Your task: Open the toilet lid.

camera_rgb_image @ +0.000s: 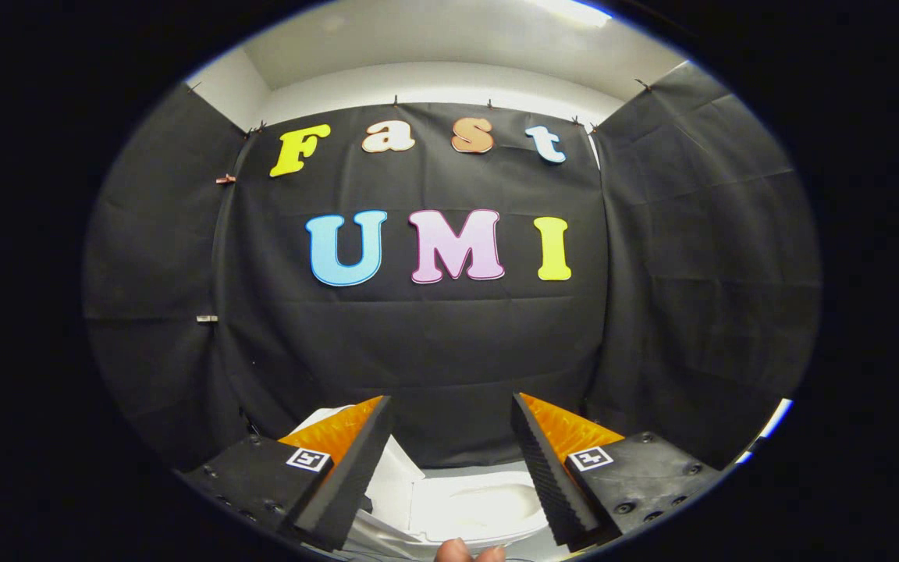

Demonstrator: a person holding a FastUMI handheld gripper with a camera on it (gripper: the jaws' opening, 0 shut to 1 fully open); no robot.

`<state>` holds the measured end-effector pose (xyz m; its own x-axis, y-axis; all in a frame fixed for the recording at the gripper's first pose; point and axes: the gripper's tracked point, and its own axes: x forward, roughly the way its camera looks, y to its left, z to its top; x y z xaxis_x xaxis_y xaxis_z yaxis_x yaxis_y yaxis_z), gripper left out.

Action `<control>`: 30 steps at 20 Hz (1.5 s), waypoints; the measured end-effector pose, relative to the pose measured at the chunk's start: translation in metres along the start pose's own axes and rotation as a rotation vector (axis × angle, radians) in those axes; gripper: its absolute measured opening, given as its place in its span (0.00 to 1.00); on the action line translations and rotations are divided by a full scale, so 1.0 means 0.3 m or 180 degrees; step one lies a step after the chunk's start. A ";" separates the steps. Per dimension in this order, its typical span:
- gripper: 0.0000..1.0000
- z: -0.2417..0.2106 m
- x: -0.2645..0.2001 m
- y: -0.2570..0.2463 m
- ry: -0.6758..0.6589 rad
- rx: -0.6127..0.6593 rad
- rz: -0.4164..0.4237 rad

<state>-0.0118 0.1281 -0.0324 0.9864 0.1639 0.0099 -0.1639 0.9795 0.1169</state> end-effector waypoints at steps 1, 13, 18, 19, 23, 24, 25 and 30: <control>0.94 0.011 -0.011 -0.015 0.0002 -0.0021 -0.0008; 0.95 0.080 -0.065 -0.015 -0.0043 -0.0374 -0.0009; 0.93 0.061 -0.064 -0.007 -0.0018 -0.0445 -0.0028; 0.95 0.062 -0.065 -0.008 -0.0021 -0.0445 -0.0037; 0.95 0.085 -0.071 -0.015 -0.0084 -0.0421 -0.0063; 0.94 0.089 -0.071 -0.019 -0.0088 -0.0417 -0.0073; 0.95 0.087 -0.072 -0.021 -0.0088 -0.0415 -0.0075; 0.95 0.088 -0.074 -0.014 -0.0081 -0.0418 -0.0066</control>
